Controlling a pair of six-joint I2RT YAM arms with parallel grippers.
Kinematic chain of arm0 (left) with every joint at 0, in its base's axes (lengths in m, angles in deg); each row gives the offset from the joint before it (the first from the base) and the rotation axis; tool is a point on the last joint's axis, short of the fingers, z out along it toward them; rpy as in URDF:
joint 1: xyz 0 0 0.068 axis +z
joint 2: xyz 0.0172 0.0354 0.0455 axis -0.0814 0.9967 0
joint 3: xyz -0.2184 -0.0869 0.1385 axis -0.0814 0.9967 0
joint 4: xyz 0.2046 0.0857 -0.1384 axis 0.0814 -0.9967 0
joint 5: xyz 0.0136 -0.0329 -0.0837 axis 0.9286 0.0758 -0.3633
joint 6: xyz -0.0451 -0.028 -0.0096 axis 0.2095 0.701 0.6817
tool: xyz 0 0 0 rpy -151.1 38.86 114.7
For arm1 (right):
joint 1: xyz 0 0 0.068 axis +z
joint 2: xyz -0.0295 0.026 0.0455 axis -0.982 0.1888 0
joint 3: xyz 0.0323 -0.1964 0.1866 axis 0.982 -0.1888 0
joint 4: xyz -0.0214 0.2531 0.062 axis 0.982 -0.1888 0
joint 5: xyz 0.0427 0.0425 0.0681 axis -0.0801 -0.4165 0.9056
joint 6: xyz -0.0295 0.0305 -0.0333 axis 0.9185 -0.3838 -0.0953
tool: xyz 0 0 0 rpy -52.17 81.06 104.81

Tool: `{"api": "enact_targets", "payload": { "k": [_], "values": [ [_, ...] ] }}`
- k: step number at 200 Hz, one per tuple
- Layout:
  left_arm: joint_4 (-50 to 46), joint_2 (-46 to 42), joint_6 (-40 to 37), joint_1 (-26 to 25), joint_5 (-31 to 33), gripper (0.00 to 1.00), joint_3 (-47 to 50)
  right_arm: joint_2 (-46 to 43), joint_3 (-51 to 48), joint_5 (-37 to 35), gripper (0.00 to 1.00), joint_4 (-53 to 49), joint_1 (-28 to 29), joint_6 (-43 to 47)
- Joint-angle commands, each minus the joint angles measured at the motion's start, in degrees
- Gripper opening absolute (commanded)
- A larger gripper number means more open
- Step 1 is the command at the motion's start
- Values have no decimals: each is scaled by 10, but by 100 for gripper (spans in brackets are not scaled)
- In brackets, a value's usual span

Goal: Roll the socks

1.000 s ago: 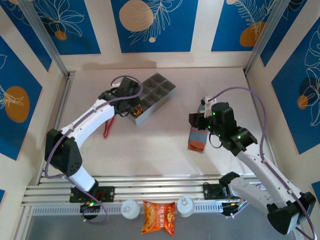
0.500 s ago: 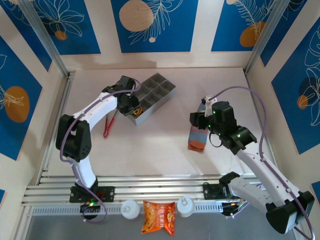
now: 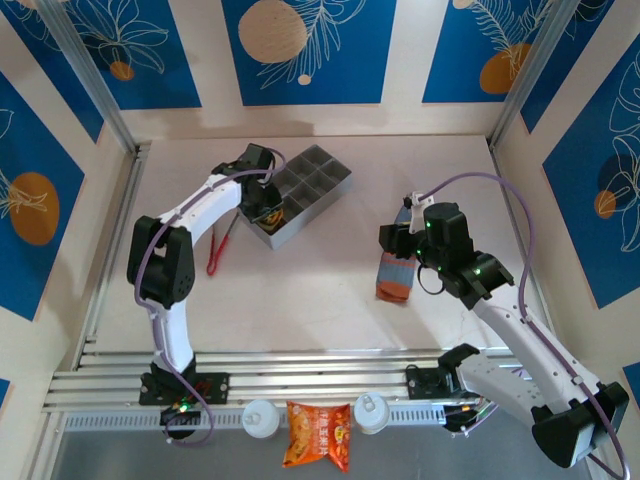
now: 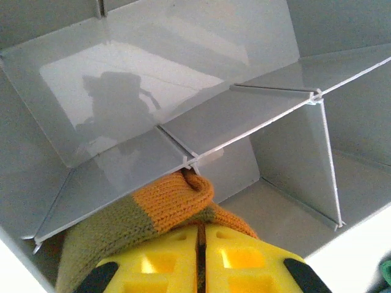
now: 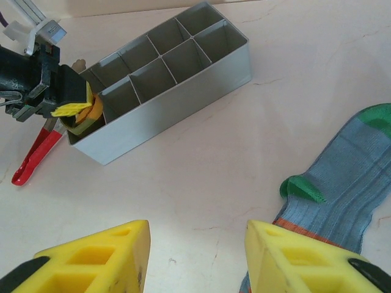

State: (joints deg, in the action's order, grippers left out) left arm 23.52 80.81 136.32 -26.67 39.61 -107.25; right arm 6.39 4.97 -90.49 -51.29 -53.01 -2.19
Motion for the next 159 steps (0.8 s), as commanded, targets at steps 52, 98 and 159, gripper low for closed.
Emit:
{"api": "enact_targets", "payload": {
  "k": [52, 98, 159],
  "values": [
    [-50, -49, 8, 7, 21, 38, -28, 97, 31, -36, 38, -123, -59, -137],
    [-97, -135, 58, 7, 50, 58, -118, 248, 44, 64, 34, -148, -153, -237],
    [-79, -260, 58, 6, -48, 43, 28, 376, 20, 104, 31, -77, -161, -270]
  ]
}}
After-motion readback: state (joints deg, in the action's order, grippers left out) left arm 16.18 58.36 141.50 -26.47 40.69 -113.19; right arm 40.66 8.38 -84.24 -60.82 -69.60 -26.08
